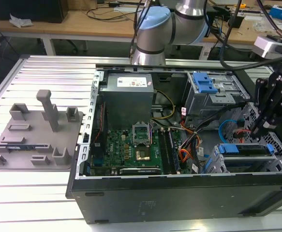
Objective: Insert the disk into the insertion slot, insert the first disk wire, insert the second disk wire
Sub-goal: 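Insert the first disk wire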
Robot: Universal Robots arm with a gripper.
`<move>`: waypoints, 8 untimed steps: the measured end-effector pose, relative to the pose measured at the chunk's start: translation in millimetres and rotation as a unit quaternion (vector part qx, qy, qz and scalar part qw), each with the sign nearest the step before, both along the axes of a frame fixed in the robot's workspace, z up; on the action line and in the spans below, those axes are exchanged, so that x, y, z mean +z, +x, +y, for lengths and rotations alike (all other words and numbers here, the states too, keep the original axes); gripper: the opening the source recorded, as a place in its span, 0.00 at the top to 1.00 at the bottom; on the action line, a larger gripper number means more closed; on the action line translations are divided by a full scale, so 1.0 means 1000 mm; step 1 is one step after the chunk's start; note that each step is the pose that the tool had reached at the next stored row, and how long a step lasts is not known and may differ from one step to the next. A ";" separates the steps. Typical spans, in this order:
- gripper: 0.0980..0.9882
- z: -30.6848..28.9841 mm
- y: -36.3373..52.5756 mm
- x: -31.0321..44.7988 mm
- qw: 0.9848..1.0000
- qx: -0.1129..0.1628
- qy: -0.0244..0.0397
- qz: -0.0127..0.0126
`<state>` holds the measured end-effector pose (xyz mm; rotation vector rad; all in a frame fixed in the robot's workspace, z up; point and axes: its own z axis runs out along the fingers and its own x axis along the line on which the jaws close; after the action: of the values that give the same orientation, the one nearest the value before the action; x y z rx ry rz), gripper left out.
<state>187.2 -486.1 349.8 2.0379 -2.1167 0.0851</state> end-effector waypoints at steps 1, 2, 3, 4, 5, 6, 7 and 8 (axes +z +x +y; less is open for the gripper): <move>0.93 -0.0023 0.0001 -0.0001 1.000 0.000 0.002 0.000; 0.93 -0.0045 0.0001 -0.0001 1.000 0.000 0.004 0.000; 0.93 -0.0055 0.0002 -0.0001 1.000 0.000 0.006 0.000; 0.93 -0.0059 0.0002 0.0000 1.000 0.000 0.007 0.000; 0.93 -0.0059 0.0002 0.0000 1.000 0.000 0.007 0.000; 0.93 -0.0059 0.0001 -0.0001 1.000 0.000 0.007 0.000; 0.93 -0.0059 0.0001 -0.0001 1.000 0.000 0.007 0.000; 0.93 -0.0060 0.0001 0.0000 1.000 0.000 0.007 0.000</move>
<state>187.4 -492.1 349.8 2.0458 -2.1232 0.0698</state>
